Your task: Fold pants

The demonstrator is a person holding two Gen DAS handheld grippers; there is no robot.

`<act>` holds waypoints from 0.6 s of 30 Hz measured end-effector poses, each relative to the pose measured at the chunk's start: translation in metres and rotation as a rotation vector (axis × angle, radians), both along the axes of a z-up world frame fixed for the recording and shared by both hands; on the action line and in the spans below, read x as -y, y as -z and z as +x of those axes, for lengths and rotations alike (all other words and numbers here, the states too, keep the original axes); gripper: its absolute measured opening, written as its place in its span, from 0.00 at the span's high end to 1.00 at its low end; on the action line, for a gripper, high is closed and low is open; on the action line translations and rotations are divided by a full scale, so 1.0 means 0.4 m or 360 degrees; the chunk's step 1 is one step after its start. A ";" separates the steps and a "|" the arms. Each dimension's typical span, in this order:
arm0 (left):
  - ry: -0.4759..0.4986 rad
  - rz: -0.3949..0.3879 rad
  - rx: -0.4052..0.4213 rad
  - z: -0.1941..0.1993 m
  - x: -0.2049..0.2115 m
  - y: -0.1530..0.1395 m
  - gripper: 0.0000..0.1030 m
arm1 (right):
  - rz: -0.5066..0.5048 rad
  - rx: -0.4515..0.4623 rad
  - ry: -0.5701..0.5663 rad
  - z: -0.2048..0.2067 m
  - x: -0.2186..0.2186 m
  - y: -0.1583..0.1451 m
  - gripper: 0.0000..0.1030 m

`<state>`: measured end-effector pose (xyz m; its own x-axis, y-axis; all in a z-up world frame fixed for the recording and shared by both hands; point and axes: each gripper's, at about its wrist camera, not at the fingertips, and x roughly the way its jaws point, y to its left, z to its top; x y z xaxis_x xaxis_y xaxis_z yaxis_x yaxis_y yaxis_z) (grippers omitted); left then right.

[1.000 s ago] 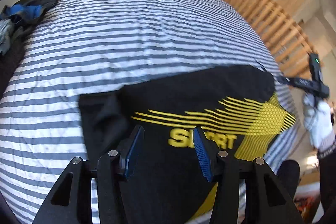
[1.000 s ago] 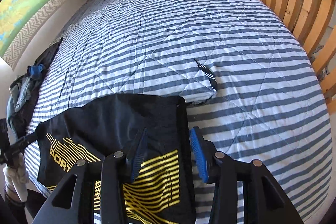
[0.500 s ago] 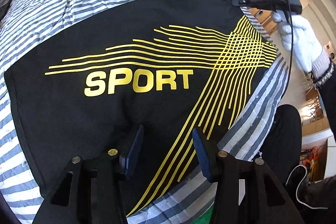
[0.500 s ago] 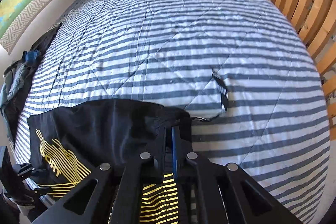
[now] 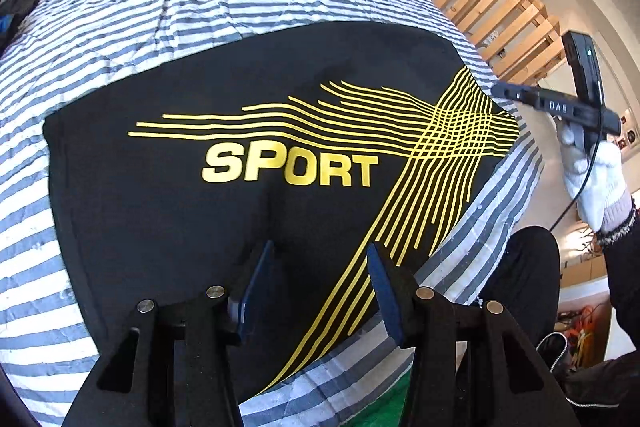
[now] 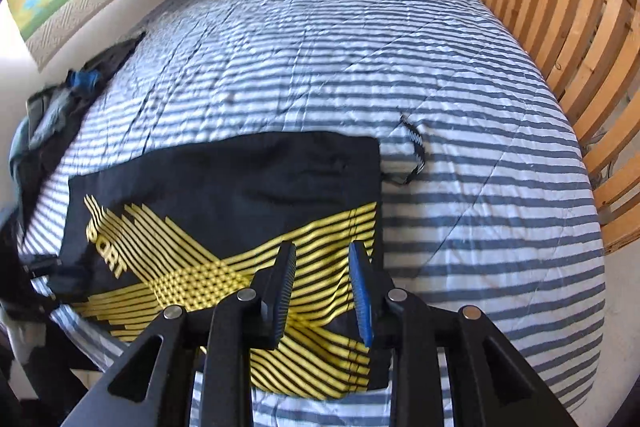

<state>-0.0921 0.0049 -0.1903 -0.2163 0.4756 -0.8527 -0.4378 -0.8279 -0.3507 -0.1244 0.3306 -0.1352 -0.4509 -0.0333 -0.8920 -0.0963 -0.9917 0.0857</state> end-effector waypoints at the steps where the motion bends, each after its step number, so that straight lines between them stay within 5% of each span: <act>1: -0.0019 -0.0011 -0.0014 0.005 0.014 -0.006 0.50 | 0.0050 0.0007 -0.0036 0.018 0.023 0.013 0.76; 8: -0.0126 -0.0148 -0.0007 -0.008 0.090 0.025 0.53 | 0.0262 0.0151 -0.0098 0.023 0.074 0.153 0.77; 14: -0.0214 -0.0062 -0.0057 -0.001 0.156 -0.055 0.54 | 0.0113 0.0036 -0.0132 0.054 0.116 0.044 0.77; 18: -0.0253 -0.0152 -0.0149 -0.009 0.173 -0.091 0.53 | -0.0039 -0.0017 -0.0229 0.039 0.170 -0.025 0.76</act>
